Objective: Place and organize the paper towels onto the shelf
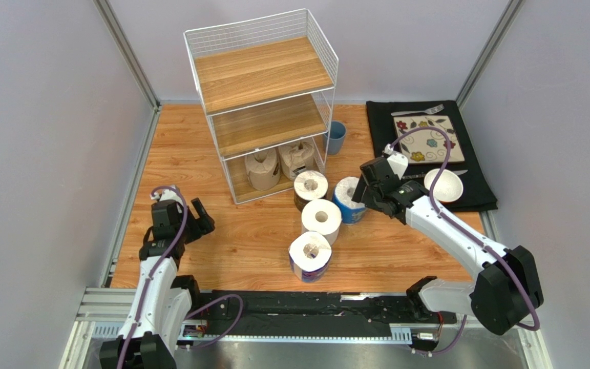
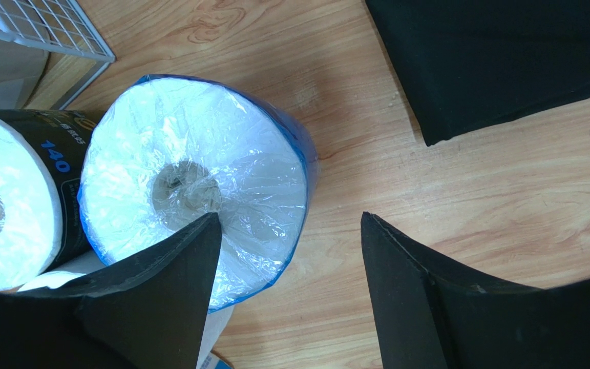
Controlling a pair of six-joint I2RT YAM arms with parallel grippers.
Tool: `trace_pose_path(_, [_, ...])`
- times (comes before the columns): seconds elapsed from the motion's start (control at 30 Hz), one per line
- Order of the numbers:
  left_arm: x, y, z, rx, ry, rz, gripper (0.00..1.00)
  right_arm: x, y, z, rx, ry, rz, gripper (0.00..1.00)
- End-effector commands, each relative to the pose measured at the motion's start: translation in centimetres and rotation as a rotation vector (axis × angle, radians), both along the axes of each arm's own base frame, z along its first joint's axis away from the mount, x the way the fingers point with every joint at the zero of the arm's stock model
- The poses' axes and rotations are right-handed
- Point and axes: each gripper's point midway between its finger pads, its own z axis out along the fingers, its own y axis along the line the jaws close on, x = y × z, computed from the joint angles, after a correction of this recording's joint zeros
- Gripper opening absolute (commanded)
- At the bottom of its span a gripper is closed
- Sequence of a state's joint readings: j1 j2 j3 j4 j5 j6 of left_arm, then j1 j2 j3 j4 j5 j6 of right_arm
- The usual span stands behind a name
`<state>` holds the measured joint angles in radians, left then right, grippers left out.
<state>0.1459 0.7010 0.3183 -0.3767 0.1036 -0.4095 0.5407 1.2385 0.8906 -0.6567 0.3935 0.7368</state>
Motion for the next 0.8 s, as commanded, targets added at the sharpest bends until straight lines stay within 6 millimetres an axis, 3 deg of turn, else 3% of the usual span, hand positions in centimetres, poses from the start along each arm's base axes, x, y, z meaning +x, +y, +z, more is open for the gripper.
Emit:
trace_pose_path(0.0, [0.1, 0.0, 0.3, 0.004, -0.016, -0.011, 0.88, 0.4, 0.2, -0.3, 0.018, -0.003, -0.008, 0.7])
trace_pose_path(0.2, [0.1, 0.0, 0.3, 0.001, -0.015, -0.011, 0.88, 0.9, 0.1, 1.2, 0.031, -0.056, -0.009, 0.7])
trace_pose_path(0.77, [0.1, 0.1, 0.2, 0.005, -0.012, -0.009, 0.88, 2.1, 0.3, 2.8, 0.061, -0.123, 0.001, 0.7])
